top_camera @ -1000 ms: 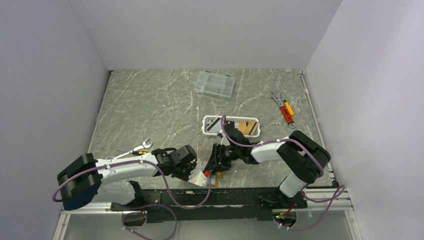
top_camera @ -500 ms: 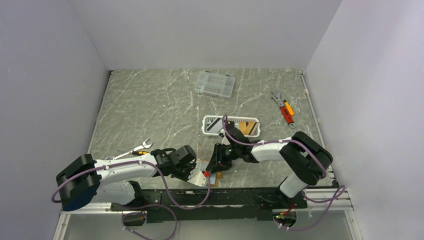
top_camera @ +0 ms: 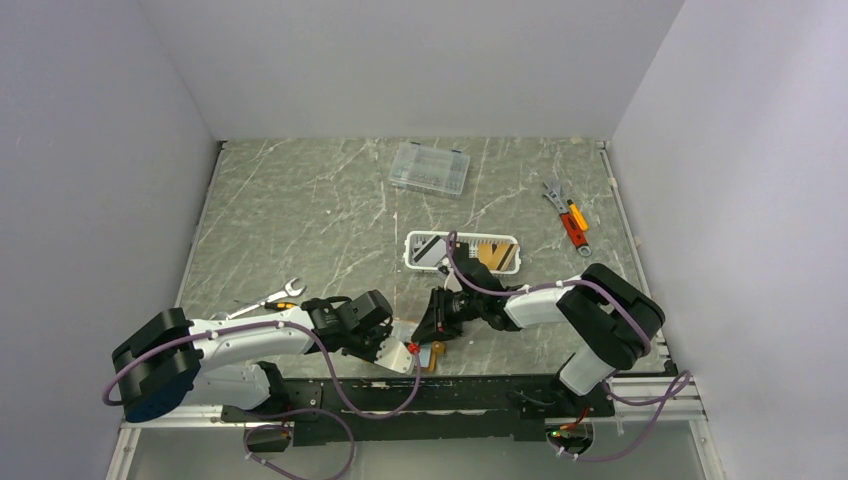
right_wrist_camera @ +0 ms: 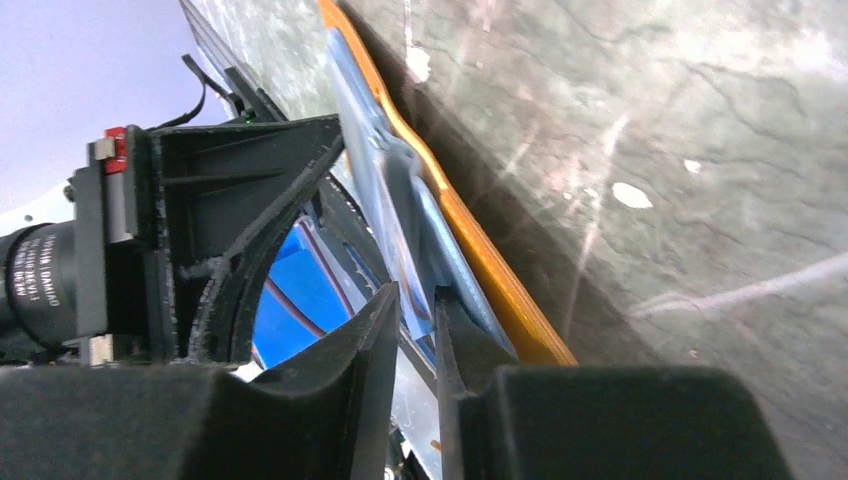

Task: Put the credit cards into the card holder
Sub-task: Insert the credit card into the card holder.

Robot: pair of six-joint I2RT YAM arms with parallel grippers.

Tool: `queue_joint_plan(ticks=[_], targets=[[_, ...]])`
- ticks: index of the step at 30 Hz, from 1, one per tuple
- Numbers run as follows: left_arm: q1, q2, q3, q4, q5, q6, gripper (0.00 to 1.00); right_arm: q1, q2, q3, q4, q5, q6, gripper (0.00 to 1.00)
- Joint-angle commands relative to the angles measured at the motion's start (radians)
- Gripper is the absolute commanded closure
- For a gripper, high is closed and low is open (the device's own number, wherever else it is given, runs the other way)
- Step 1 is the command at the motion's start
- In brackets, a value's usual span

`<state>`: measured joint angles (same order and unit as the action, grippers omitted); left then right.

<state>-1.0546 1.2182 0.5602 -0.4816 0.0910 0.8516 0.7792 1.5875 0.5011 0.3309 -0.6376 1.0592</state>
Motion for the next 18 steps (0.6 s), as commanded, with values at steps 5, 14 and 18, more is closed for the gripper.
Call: queue_joint_plan(ticks=[5, 14, 18], targets=[[-0.001, 0.030, -0.025, -0.072, 0.019, 0.005, 1.00, -0.003, 0.040, -0.052, 0.148, -0.005, 0.063, 0.90], [-0.002, 0.039, -0.033, -0.062, 0.007, 0.009, 1.00, -0.025, 0.036, -0.086, 0.209, -0.004, 0.067, 1.00], [-0.001, 0.044, -0.024, -0.071, 0.000, 0.012, 1.00, -0.032, 0.055, -0.067, 0.169, -0.032, 0.035, 1.00]])
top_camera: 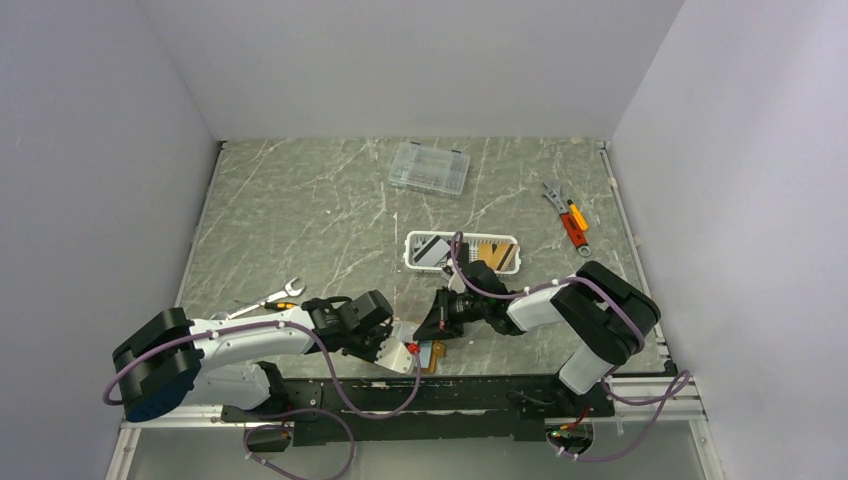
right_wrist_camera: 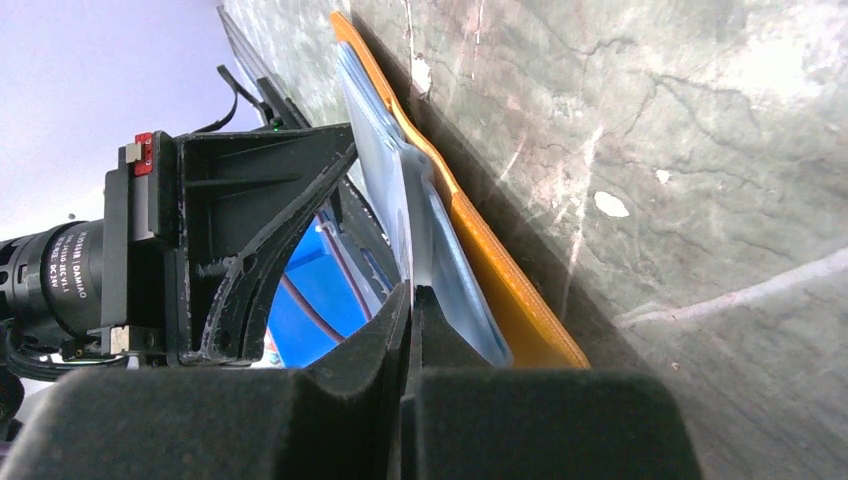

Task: Put the credit cards into the card holder
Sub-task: Insert the credit card into the card holder.

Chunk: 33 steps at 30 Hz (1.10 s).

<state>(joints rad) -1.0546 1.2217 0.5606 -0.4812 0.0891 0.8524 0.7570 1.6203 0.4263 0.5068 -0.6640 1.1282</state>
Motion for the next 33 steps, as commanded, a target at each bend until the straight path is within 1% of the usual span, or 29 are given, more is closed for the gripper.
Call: queue_joint_plan(ticks=[1, 9, 20, 33], targets=[[-0.001, 0.041, -0.024, -0.071, 0.001, 0.011, 1.00, -0.010, 0.028, 0.016, -0.019, -0.013, -0.047, 1.00], [-0.001, 0.043, -0.029, -0.066, 0.003, 0.004, 1.00, -0.008, 0.065, 0.036, -0.050, -0.045, -0.113, 1.00], [-0.001, 0.053, -0.021, -0.059, 0.000, -0.001, 1.00, 0.000, 0.072, 0.075, -0.116, -0.052, -0.167, 1.00], [-0.001, 0.050, -0.020, -0.065, 0.003, 0.000, 1.00, 0.019, 0.136, 0.119, -0.111, -0.051, -0.169, 1.00]])
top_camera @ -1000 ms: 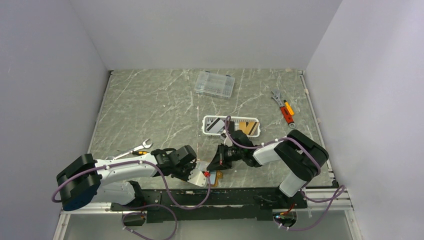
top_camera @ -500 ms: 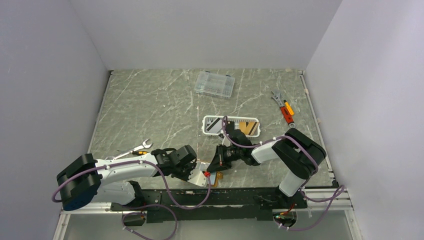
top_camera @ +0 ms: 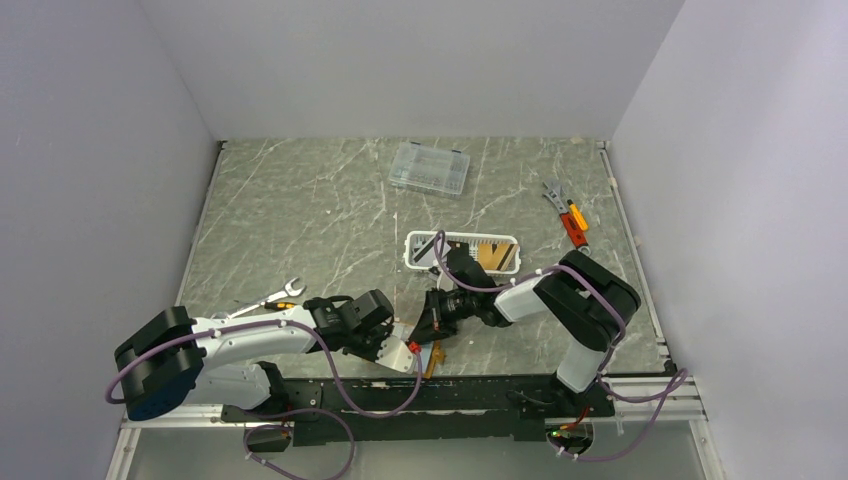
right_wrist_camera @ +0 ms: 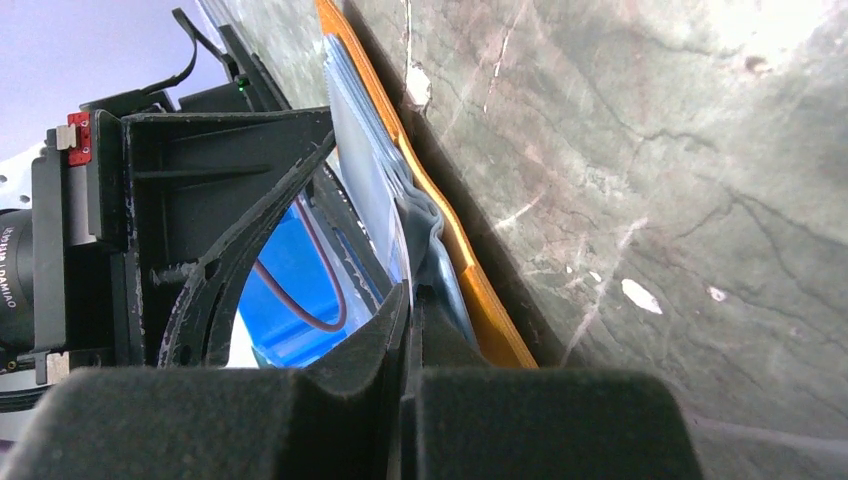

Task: Put the credit cards into the card holder
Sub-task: Insert the credit card into the card holder.

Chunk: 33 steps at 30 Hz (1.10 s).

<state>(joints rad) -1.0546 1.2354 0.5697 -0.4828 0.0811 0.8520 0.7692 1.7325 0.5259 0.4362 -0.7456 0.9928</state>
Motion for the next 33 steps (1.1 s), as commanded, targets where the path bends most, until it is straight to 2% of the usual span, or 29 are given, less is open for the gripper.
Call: queue_joint_plan(ticks=[1, 12, 18, 26, 29, 33], targets=[[-0.001, 0.035, -0.028, -0.063, 0.012, -0.001, 1.00, 0.008, 0.026, 0.023, -0.042, 0.035, -0.033, 1.00], [-0.006, 0.019, -0.039, -0.086, 0.047, -0.009, 1.00, 0.008, 0.046, 0.012, 0.050, 0.120, 0.039, 1.00], [-0.043, 0.008, -0.057, -0.087, 0.047, -0.018, 1.00, 0.016, 0.081, 0.024, 0.096, 0.122, 0.052, 1.00], [-0.043, 0.000, -0.053, -0.055, 0.003, -0.023, 1.00, 0.048, 0.100, 0.110, 0.001, 0.092, -0.002, 1.00], [-0.042, 0.007, -0.040, -0.055, -0.006, -0.022, 1.00, 0.049, 0.106, 0.141, -0.061, 0.081, -0.031, 0.93], [-0.042, 0.006, -0.035, -0.051, -0.024, -0.019, 1.00, 0.045, 0.085, 0.166, -0.182, 0.090, -0.069, 0.74]])
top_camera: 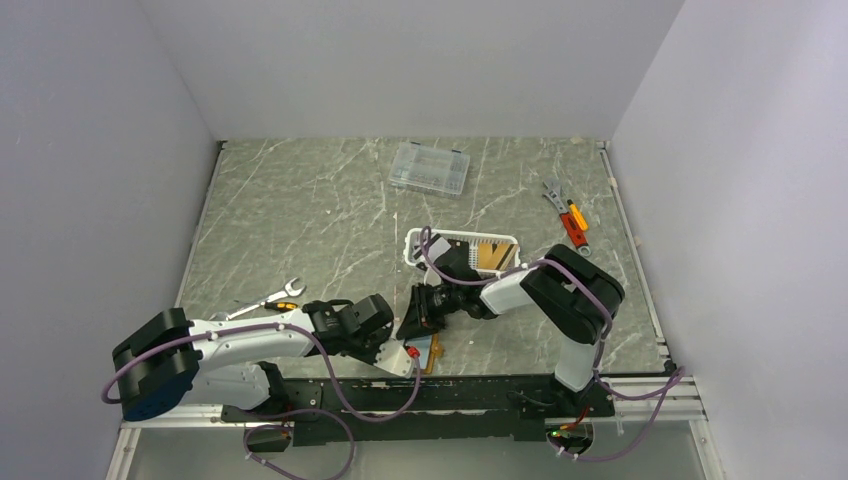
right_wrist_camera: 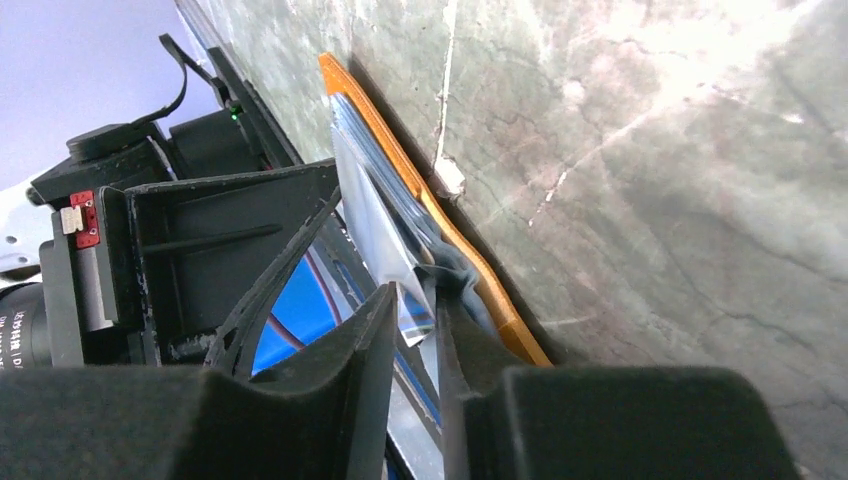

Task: Put the credit cards into the card holder
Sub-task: Insert the credit card into the card holder.

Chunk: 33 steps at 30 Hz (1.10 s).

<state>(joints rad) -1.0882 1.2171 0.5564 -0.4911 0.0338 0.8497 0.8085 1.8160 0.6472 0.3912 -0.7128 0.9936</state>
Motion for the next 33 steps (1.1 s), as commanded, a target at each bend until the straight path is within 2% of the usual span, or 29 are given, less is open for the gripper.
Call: queue_joint_plan(ticks=[1, 5, 12, 14, 19, 33], targets=[[-0.008, 0.023, -0.025, -0.041, 0.022, -0.014, 1.00, 0.003, -0.013, 0.048, -0.174, 0.066, -0.085, 0.71], [0.001, 0.024, -0.048, -0.032, 0.006, -0.006, 1.00, -0.024, -0.113, 0.035, -0.297, 0.104, -0.135, 0.61], [0.016, 0.019, -0.049, -0.029, 0.023, -0.021, 1.00, -0.039, -0.175, 0.011, -0.354, 0.118, -0.135, 0.58], [0.016, 0.020, -0.048, -0.028, 0.025, -0.026, 1.00, -0.033, -0.181, 0.004, -0.338, 0.128, -0.119, 0.62], [0.016, -0.003, -0.051, -0.025, 0.030, -0.033, 1.00, 0.008, -0.151, 0.051, -0.350, 0.165, -0.122, 0.98], [0.017, 0.017, -0.049, 0.040, 0.042, -0.043, 1.00, 0.083, -0.090, 0.183, -0.445, 0.224, -0.133, 1.00]])
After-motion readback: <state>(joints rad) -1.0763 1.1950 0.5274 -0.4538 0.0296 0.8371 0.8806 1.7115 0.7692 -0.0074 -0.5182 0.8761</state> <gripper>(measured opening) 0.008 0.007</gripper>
